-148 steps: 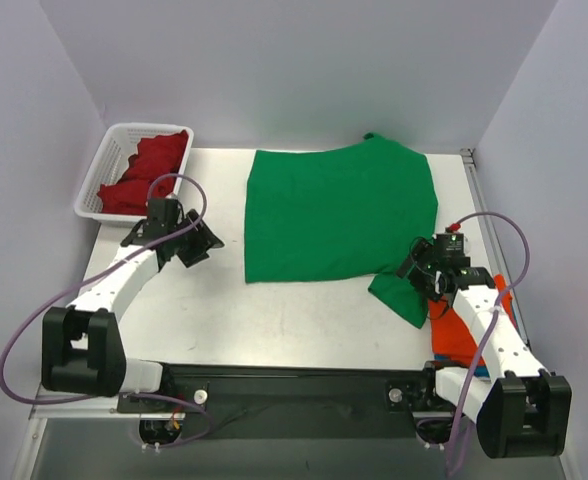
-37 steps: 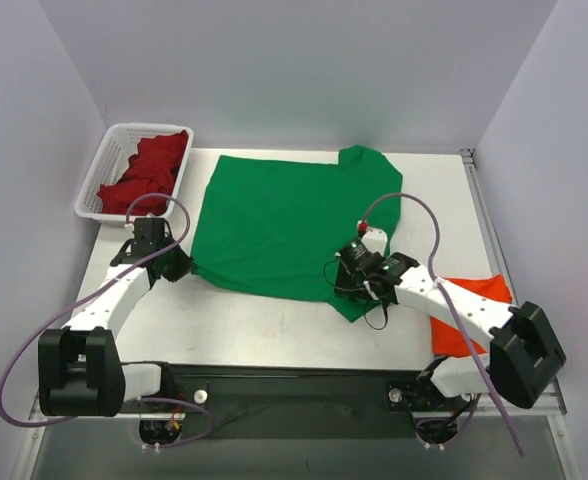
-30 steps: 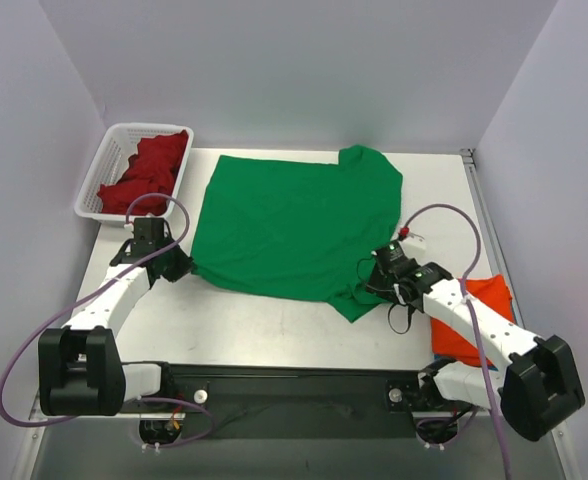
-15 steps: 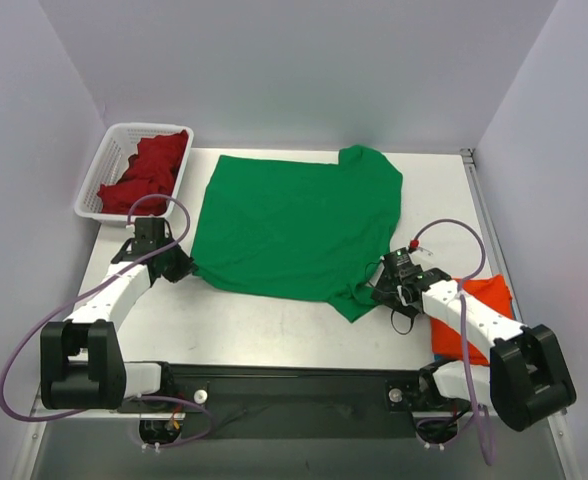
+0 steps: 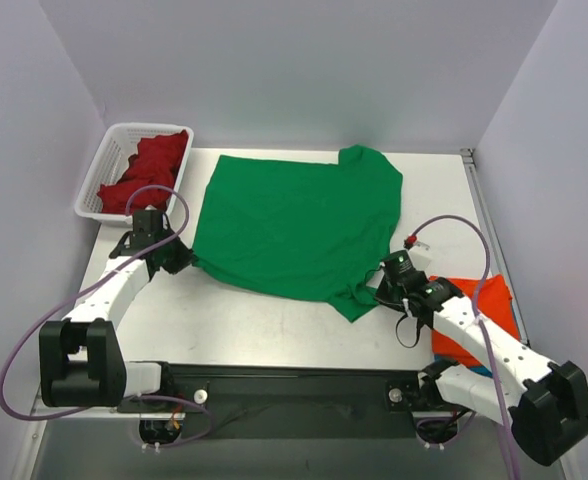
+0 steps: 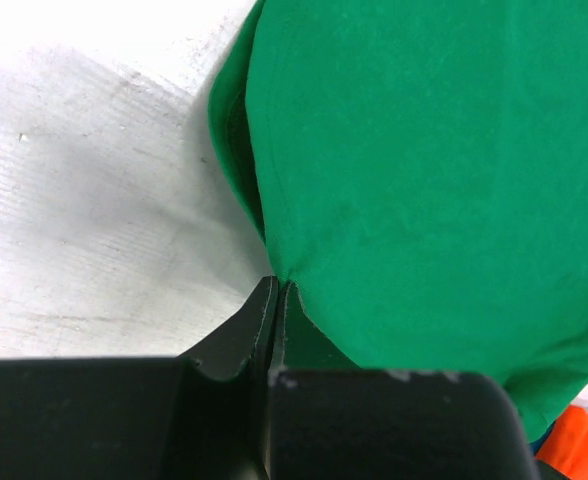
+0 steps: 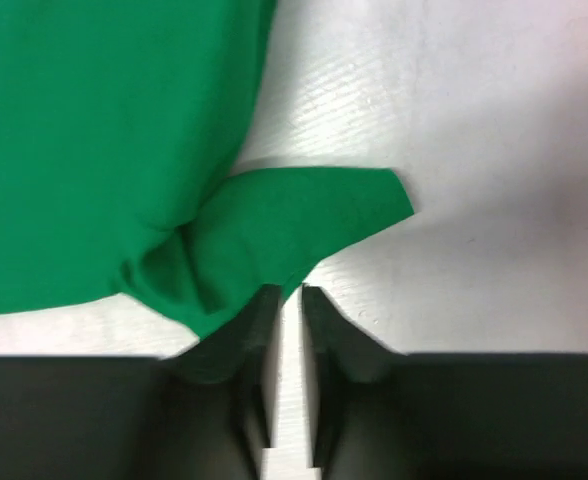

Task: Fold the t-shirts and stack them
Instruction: Flatten out the tshirt

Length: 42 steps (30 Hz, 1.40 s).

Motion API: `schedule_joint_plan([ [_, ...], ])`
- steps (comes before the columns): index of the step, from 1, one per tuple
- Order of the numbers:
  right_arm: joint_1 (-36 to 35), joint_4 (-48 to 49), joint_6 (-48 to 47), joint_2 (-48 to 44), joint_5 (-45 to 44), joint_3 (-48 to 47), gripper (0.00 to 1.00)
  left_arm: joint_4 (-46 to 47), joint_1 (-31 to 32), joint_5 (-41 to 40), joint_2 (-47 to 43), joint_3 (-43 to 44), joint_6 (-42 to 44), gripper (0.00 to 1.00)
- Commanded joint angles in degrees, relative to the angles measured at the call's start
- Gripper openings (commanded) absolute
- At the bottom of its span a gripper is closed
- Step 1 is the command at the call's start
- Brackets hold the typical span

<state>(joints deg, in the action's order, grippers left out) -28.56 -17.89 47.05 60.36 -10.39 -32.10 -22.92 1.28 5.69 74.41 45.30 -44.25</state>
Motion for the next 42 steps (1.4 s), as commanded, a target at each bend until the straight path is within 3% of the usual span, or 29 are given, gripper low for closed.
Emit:
schedule_joint_plan([
  [1, -0.19, -6.72, 0.68, -4.89, -4.99, -1.4, 0.2, 0.95, -0.4, 0.72, 0.56, 3.39, 1.01, 0.0],
  [2, 0.69, -6.72, 0.42, -4.72, -4.55, -1.3, 0.29, 1.03, -0.4, 0.98, 0.65, 3.39, 0.92, 0.0],
  [6, 6.66, -3.49, -2.04, -0.34, -1.39, -0.16, 0.34, 1.21, -0.4, 1.34, 0.82, 3.66, 0.66, 0.0],
  [11, 10.89, 1.98, -5.91, 10.2, 2.84, -2.26, 0.48, 1.3, -0.31, 1.6, 1.09, 3.31, 0.66, 0.0],
  [16, 11.07, 5.14, -5.92, 14.26, 5.12, -2.27, 0.49, 1.12, -0.4, 1.42, 1.0, 3.22, 0.92, 0.0],
  [18, 10.63, 5.93, -5.04, 13.48, 5.56, -0.61, 0.43, 1.03, -0.4, 1.34, 1.0, 3.13, 0.92, 0.0],
  [19, 10.45, 6.02, -4.6, 12.95, 5.99, 0.01, 0.21, 1.03, -0.4, 1.34, 1.09, 3.22, 1.01, 0.0],
  [21, 10.28, 5.59, -3.29, 9.45, 6.52, 2.29, 0.01, 1.03, -0.49, 1.51, 1.09, 3.48, 1.01, 0.0],
  [30, 8.87, -9.69, -0.47, -19.88, 11.69, 2.74, 0.0, 0.42, -0.4, 1.34, 1.35, 5.06, 1.1, 0.0],
  [33, 8.17, -12.78, 1.11, -25.27, 15.48, 2.13, 0.0, 0.24, -0.4, 1.25, 1.96, 5.68, 1.18, 0.0],
  [36, 4.93, -11.82, 4.62, -26.0, 16.81, 2.65, 0.0, 0.24, -0.49, 1.25, 2.4, 6.2, 1.36, 0.0],
  [38, -0.87, -8.85, 7.34, -24.77, 15.41, 2.22, 0.0, 0.15, -0.4, 1.25, 2.76, 6.38, 1.36, 0.0],
  [42, -11.06, -3.14, 10.6, -13.12, 10.58, -1.28, 0.0, 0.24, -0.49, 0.99, 3.19, 6.64, 1.45, 0.0],
])
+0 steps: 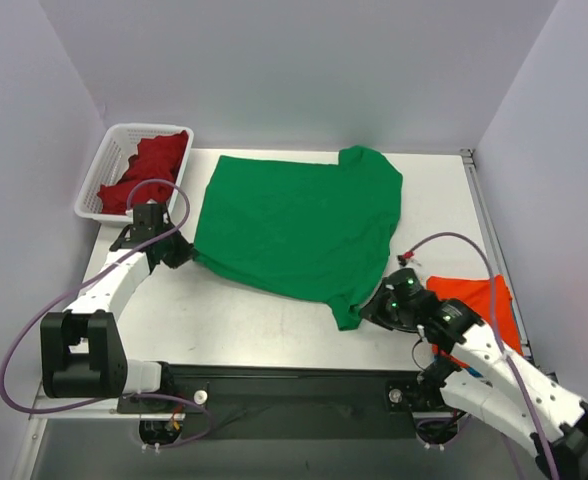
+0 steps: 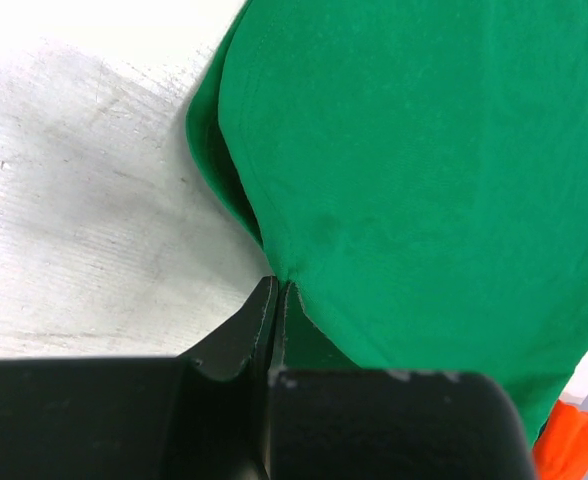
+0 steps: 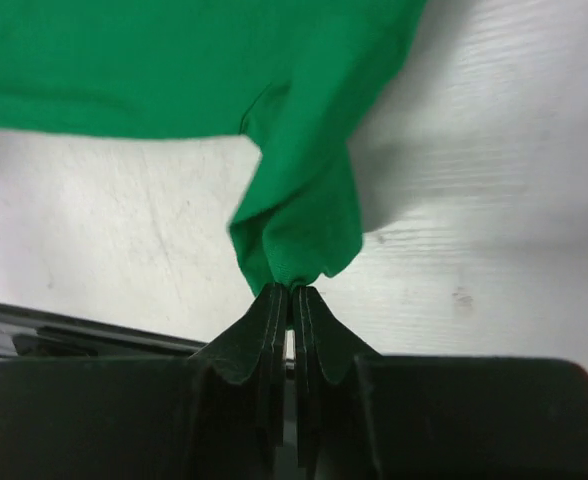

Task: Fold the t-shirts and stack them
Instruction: Flatten out the tshirt

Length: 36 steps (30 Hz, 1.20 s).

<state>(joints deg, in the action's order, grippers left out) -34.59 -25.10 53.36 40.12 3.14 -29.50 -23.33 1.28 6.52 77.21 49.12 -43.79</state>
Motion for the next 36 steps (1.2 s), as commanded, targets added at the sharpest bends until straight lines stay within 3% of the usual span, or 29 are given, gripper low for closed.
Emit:
schedule_joint_plan([
  [1, -6.88, 5.4, 4.64, 9.69, -5.48, -4.86, 0.0, 0.57, -0.4, 0.16, 0.66, 2.91, 1.07, 0.0],
  [3, -10.93, 8.83, 4.99, 17.92, -6.82, -8.45, 0.0, 0.48, -0.4, -0.11, 1.1, 3.08, 1.25, 0.0],
  [9, -12.26, 12.97, 2.28, 36.75, -7.8, -18.13, 0.0, 1.27, -0.4, -0.02, 2.42, 2.82, 1.16, 0.0],
  [15, -12.43, 13.85, -0.98, 51.17, -5.51, -27.36, 0.0, 1.36, -0.49, 0.07, 3.21, 2.73, 1.07, 0.0],
  [21, -13.31, 15.35, -3.79, 59.54, -3.66, -33.52, 0.0, 1.1, -0.49, -0.2, 3.3, 2.99, 1.07, 0.0],
  [24, -13.4, 14.82, -4.14, 59.03, -3.84, -33.53, 0.09, 1.01, -0.4, -0.2, 3.47, 3.08, 1.16, 0.0],
  [27, -13.14, 14.38, -4.76, 54.57, -5.68, -31.6, 0.39, 1.01, -0.49, -0.28, 3.56, 3.08, 1.08, 0.0],
  [28, -13.05, 14.21, -4.85, 52.8, -6.9, -31.07, 0.43, 0.92, -0.4, -0.37, 3.65, 3.08, 1.16, 0.0],
  [31, -11.91, 12.63, -4.06, 45.42, -9.11, -28.18, 0.44, 1.1, -0.4, -0.2, 3.74, 3.17, 1.08, 0.0],
  [36, -2.62, 11.66, -1.86, 36.0, -7.8, -20.17, 0.33, 1.01, -0.4, -0.28, 3.65, 3.17, 1.08, 0.0],
])
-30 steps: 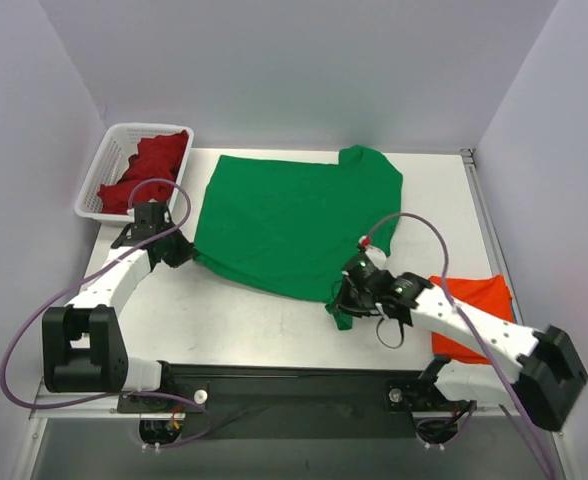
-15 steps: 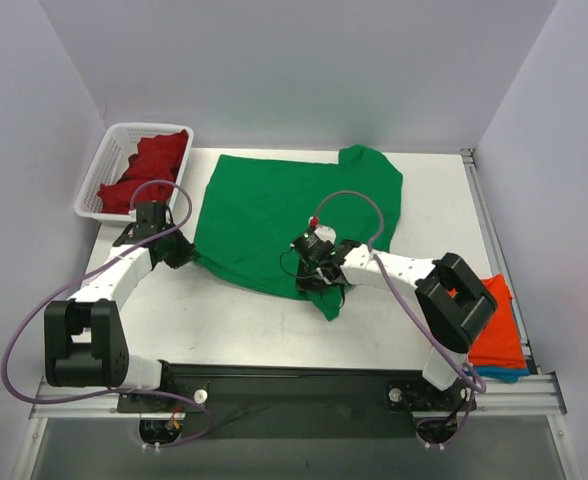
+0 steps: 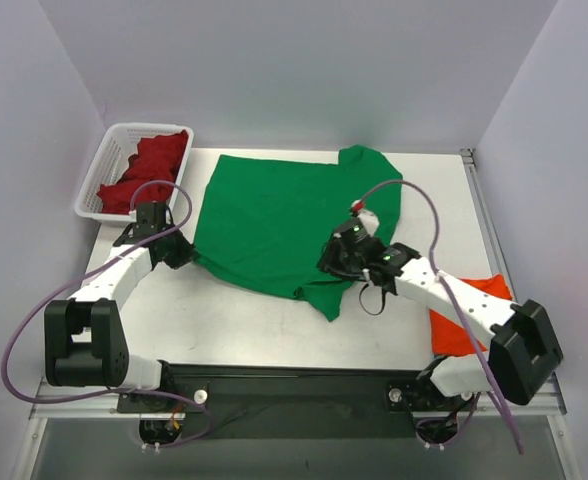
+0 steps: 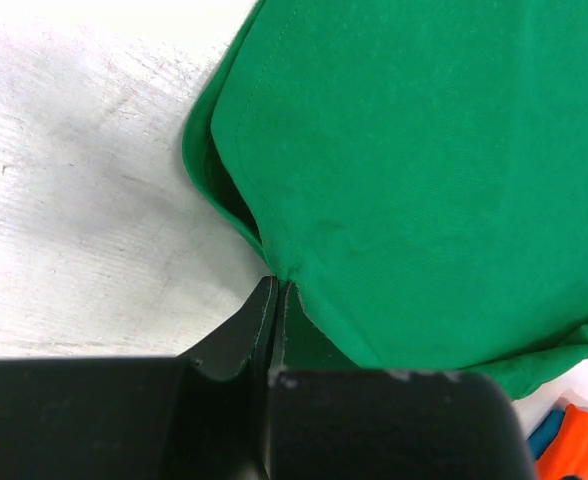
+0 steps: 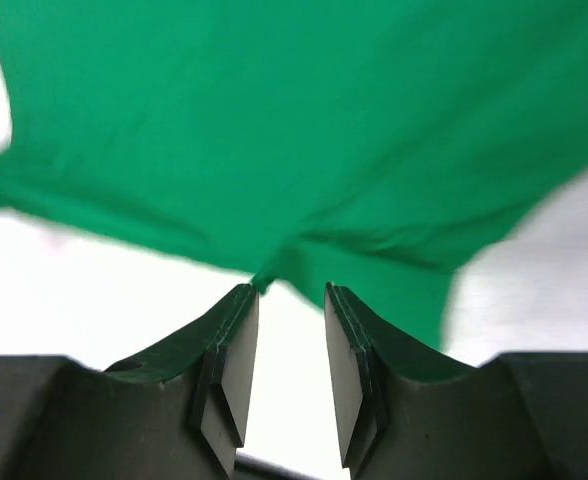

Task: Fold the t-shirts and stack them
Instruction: Flatten out the tshirt

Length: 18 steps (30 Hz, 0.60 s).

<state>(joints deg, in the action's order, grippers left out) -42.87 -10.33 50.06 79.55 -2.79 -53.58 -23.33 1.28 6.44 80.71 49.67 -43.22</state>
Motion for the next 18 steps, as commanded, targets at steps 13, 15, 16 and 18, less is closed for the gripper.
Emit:
schedule_joint_plan([
  [13, 12.64, 1.52, 2.84, 0.96, 0.94, 9.37, 0.29, 1.18, -0.49, 0.07, 0.33, 3.24, 0.16, 0.0],
  [15, 13.16, 3.11, 3.9, 2.18, 1.03, 10.16, 0.3, 1.1, -0.4, 0.07, 0.33, 3.07, 0.24, 0.0],
  [16, 13.34, 4.95, 4.16, 2.62, 1.12, 10.77, 0.3, 1.1, -0.4, 0.15, 0.33, 3.15, 0.24, 0.0],
  [18, 13.69, 6.89, 4.6, 3.68, 1.82, 11.31, 0.31, 1.01, -0.49, 0.24, 0.24, 3.07, 0.24, 0.0],
])
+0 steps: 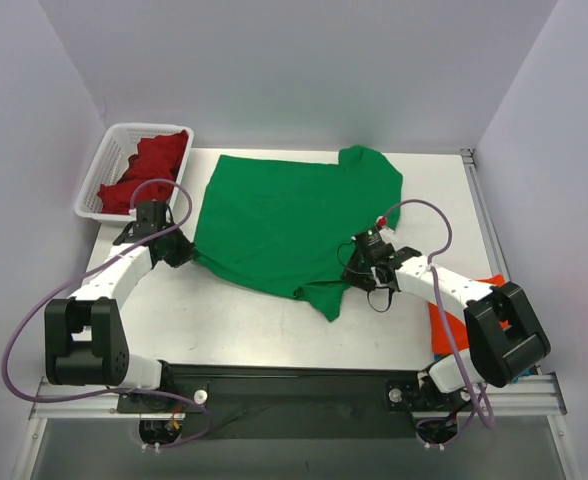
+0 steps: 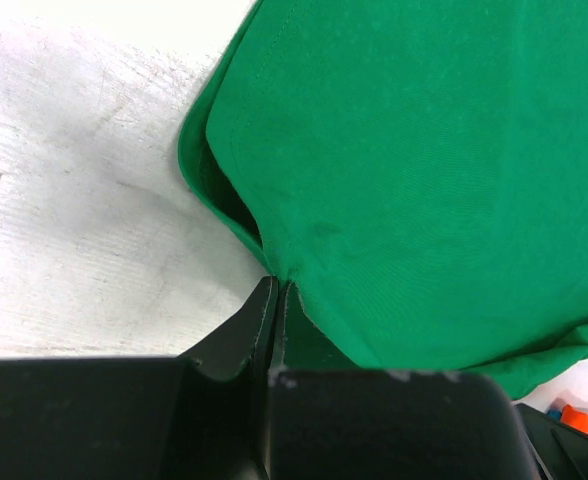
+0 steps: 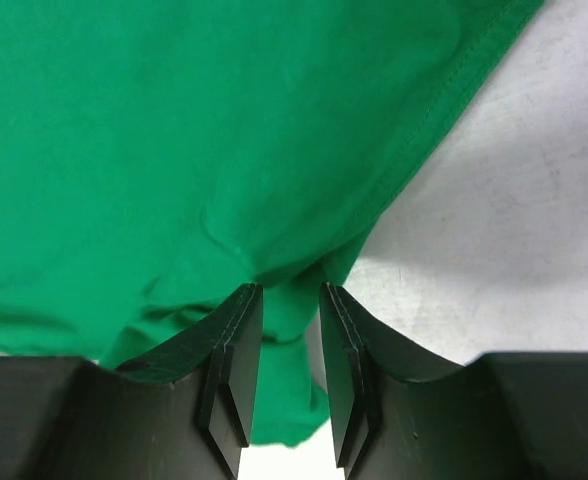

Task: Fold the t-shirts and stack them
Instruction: Flatten out the tshirt

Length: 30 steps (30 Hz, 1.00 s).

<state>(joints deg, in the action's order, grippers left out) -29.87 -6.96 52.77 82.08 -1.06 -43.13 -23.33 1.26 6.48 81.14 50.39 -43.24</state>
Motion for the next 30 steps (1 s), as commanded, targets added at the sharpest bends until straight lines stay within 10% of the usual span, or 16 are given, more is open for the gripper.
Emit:
schedule_joint_plan([
  [1, 0.69, 5.1, 2.16, 1.41, 0.18, 1.29, 0.31, 1.01, -0.47, 0.2, -0.28, 2.43, 0.27, 0.0],
  [30, 1.13, 8.8, 6.29, -2.9, -0.26, 4.64, 0.29, 1.01, -0.38, -0.15, 0.24, 2.25, 0.44, 0.0],
])
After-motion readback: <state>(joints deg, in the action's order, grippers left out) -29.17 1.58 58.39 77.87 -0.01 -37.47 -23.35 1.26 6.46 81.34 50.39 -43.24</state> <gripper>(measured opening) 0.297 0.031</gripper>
